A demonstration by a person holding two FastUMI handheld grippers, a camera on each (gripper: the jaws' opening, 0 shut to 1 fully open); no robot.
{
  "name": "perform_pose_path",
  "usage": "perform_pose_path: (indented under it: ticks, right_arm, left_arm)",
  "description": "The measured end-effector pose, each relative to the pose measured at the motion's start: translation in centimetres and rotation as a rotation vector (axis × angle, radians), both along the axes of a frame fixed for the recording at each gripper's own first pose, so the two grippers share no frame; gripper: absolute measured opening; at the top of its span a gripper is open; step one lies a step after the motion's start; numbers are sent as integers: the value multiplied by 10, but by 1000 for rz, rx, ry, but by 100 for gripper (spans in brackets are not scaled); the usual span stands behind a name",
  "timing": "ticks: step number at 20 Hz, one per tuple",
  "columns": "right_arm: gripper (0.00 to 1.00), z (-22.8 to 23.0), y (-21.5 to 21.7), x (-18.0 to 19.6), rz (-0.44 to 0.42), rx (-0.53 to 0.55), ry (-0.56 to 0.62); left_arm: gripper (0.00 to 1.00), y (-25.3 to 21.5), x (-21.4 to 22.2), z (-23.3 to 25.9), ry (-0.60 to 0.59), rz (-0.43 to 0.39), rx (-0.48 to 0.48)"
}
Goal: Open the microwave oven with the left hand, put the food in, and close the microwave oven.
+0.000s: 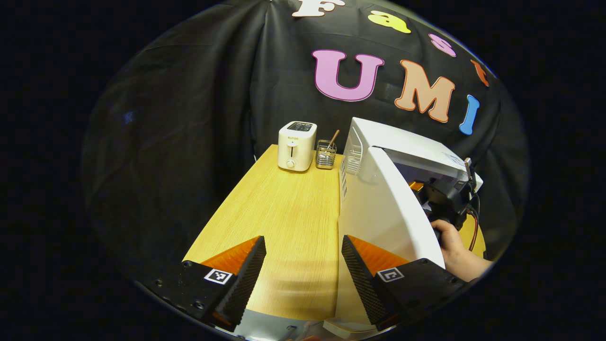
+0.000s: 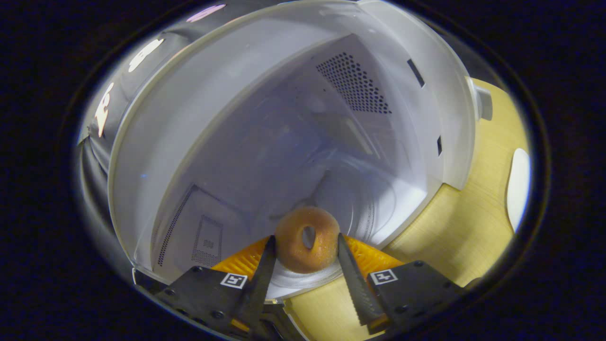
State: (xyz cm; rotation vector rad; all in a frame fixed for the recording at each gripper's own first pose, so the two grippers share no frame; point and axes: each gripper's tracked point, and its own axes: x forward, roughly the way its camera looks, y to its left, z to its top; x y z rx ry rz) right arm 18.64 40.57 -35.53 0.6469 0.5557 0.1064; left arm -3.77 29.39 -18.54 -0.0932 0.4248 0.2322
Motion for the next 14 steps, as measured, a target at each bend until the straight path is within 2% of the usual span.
perform_pose_path:
  ticks: [1,2,3,4,5,6,7,8,9,11,12,14]
  right_arm:
    - [70,1,1,1,2,-1,-8]
    - [76,2,0,2,3,-3,-16]
    - [89,3,-1,1,3,-13,-20]
    - [84,2,-5,1,1,-34,-20]
    - [84,2,-7,-2,5,-49,-21]
    - [84,2,-9,-5,13,-59,-19]
    - [90,2,-11,-10,25,-69,-12]
    - [90,4,-13,-16,40,-82,-14]
    - [84,8,-17,-22,54,-103,-27]
    - [84,17,-25,-34,81,-148,-60]
    - [90,21,-30,-40,89,-168,-74]
    - [90,30,-39,-55,104,-192,-92]
  left_arm:
    - [95,1,-1,0,2,-1,7]
    - [95,3,-2,1,3,-4,13]
    - [95,2,-3,0,6,-4,18]
    - [95,2,-5,0,9,-5,19]
    - [95,3,-7,0,10,-5,17]
    - [95,4,-7,-2,13,-6,14]
    - [95,3,-9,-2,17,-9,15]
    - [95,3,-10,-1,18,-11,20]
    - [95,3,-11,-1,19,-17,26]
    - [95,1,-14,-1,23,-36,39]
    - [95,0,-15,0,24,-47,47]
    - [95,-2,-17,-1,26,-61,57]
